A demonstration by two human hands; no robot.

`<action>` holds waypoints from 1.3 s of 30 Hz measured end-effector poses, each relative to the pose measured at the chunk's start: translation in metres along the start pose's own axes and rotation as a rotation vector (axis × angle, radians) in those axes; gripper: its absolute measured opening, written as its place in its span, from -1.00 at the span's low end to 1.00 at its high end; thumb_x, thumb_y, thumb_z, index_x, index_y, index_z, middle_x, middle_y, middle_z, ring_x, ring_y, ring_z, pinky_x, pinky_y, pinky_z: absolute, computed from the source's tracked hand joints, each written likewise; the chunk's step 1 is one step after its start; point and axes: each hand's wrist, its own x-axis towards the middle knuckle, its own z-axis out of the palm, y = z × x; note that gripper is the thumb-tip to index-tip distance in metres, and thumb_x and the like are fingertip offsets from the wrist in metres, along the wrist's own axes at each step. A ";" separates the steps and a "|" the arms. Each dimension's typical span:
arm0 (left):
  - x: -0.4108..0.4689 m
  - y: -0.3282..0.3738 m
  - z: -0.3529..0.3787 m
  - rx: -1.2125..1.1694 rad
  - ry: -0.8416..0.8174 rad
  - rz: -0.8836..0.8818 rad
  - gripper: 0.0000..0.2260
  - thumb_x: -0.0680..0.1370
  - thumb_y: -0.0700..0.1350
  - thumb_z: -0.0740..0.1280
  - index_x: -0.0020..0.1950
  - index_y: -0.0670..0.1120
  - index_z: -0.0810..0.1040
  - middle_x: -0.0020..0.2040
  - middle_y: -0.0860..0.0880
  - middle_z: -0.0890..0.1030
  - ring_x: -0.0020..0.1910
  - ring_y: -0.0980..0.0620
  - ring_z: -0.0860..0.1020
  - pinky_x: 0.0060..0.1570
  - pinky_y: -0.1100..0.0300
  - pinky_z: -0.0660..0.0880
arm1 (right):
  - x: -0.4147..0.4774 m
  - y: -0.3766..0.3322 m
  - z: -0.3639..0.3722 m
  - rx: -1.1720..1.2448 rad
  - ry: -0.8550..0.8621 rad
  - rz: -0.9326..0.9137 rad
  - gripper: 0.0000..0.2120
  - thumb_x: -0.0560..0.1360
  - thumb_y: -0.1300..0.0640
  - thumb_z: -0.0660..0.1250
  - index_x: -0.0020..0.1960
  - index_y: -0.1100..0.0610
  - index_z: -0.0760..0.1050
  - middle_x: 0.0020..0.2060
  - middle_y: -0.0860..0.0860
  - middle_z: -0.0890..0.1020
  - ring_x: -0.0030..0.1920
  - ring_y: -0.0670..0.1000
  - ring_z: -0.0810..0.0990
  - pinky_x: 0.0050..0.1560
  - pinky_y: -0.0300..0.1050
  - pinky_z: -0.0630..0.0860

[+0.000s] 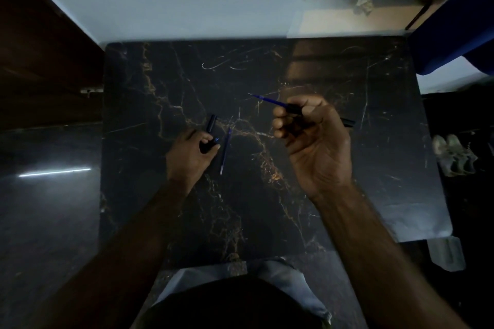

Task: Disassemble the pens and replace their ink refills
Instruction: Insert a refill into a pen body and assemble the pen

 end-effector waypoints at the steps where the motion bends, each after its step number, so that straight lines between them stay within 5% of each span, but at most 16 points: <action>1: 0.000 -0.001 0.001 0.003 -0.002 0.002 -0.76 0.51 0.08 0.59 0.08 0.03 0.67 0.03 0.05 0.66 0.01 0.04 0.62 -0.16 0.15 0.54 | 0.000 0.000 0.000 -0.001 -0.001 0.000 -0.79 0.52 0.24 0.16 -0.03 0.25 0.56 -0.18 0.18 0.67 -0.21 0.07 0.65 -0.18 -0.07 0.57; 5: 0.001 -0.003 0.004 -0.007 0.012 -0.006 -0.75 0.49 0.10 0.59 0.08 0.05 0.67 0.02 0.07 0.65 -0.03 0.07 0.61 -0.17 0.20 0.46 | -0.001 0.000 0.000 0.008 0.001 0.000 -0.80 0.53 0.24 0.16 -0.02 0.25 0.56 -0.18 0.18 0.68 -0.21 0.07 0.66 -0.19 -0.09 0.58; 11: 0.001 -0.004 0.004 -0.018 0.003 -0.009 -0.73 0.49 0.12 0.59 0.11 0.08 0.66 0.04 0.08 0.63 -0.02 0.07 0.62 -0.17 0.14 0.60 | -0.001 0.000 0.000 0.007 0.015 -0.001 -0.80 0.52 0.24 0.17 -0.03 0.25 0.56 -0.18 0.18 0.68 -0.22 0.07 0.66 -0.20 -0.09 0.58; 21: 0.000 -0.003 0.002 -0.006 -0.016 -0.010 -0.73 0.49 0.11 0.59 0.10 0.09 0.65 0.02 0.11 0.62 -0.05 0.14 0.56 -0.24 0.30 0.38 | 0.000 0.002 0.000 -0.005 0.021 -0.004 -0.80 0.53 0.25 0.16 -0.03 0.25 0.56 -0.19 0.16 0.69 -0.21 0.06 0.66 -0.19 -0.10 0.58; 27: 0.001 -0.003 0.002 -0.014 -0.031 -0.008 -0.79 0.53 0.10 0.57 0.08 0.09 0.65 0.03 0.12 0.63 -0.02 0.07 0.62 -0.15 0.10 0.63 | 0.001 0.003 -0.001 -0.005 0.019 -0.003 -0.80 0.53 0.25 0.16 -0.02 0.26 0.55 -0.17 0.18 0.68 -0.21 0.07 0.66 -0.19 -0.09 0.58; 33: 0.001 -0.001 0.001 -0.029 0.011 0.028 -0.84 0.54 0.07 0.56 0.02 0.05 0.66 -0.02 0.10 0.65 -0.07 0.10 0.61 -0.19 0.20 0.54 | 0.002 0.002 -0.001 -0.004 0.023 -0.002 -0.79 0.53 0.25 0.16 -0.04 0.24 0.57 -0.18 0.17 0.69 -0.21 0.06 0.67 -0.20 -0.10 0.59; 39: 0.024 0.019 -0.006 0.019 0.093 0.041 -0.83 0.54 0.06 0.57 -0.05 0.01 0.66 -0.04 0.02 0.60 0.00 -0.03 0.58 -0.22 0.07 0.57 | 0.003 0.003 -0.002 -0.010 0.033 0.005 -0.78 0.53 0.26 0.16 -0.05 0.23 0.59 -0.18 0.19 0.69 -0.21 0.08 0.66 -0.19 -0.09 0.59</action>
